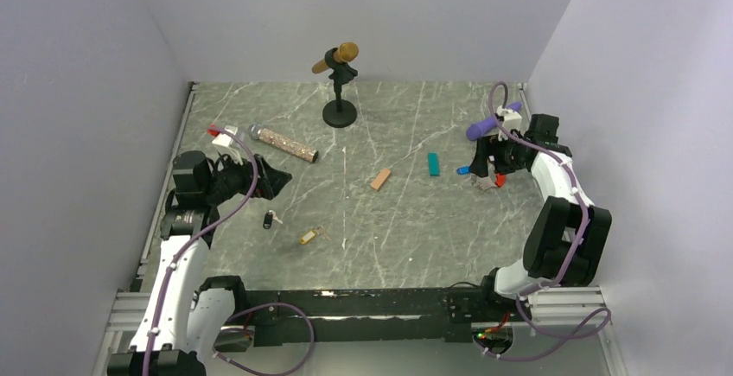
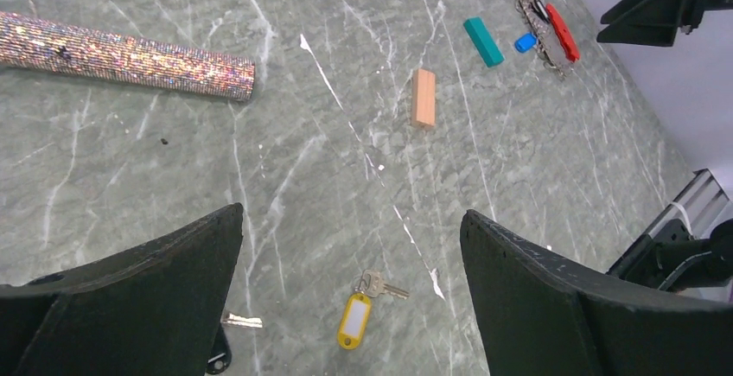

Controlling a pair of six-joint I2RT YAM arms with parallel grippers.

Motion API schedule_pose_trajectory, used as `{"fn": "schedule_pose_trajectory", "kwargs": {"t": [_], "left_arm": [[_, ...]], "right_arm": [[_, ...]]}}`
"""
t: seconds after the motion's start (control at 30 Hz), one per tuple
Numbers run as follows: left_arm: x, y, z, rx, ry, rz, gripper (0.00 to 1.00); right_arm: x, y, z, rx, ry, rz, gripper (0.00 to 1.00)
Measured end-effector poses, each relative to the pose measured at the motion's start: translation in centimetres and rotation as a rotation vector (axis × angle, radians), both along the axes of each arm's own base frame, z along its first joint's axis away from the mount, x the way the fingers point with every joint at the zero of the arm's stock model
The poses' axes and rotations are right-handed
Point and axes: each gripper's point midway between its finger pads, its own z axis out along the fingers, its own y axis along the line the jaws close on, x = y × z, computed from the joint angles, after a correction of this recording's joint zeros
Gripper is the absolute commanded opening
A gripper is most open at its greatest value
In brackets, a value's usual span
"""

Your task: Put the keys on the keyring

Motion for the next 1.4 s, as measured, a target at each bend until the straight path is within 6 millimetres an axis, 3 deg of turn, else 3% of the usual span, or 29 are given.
{"fn": "schedule_pose_trajectory", "kwargs": {"t": [0.57,0.8,1.03,1.27,1.4], "left_arm": [[0.1,-1.3,-1.7,-0.06,0.105,-0.08,0.99],[0.6,-1.8,-4.4,-0.063,0.254,-0.091,0.94],[-0.2,-3.6,-6.5,-0.01,0.379,-0.15,0.92],[-1.0,-4.2,-7.5,0.06,0.424,-0.176,0.86],[-1.4,-4.9,-8.5,0.099,0.466,-0.208,0.77]], "right_arm": [[-0.4,2.3,0.0,0.072,-0.04,0.139,0.87],[-0.5,2.6,1.0,0.075,-0.073,0.16,0.87],[-0.8,2.6,1.3,0.063,-0.091,0.167,0.87],[-0.8,2.5,1.1,0.056,-0.088,0.168,0.87],[-0.8,2.5,1.1,0.054,-0.089,0.171,0.87]]}}
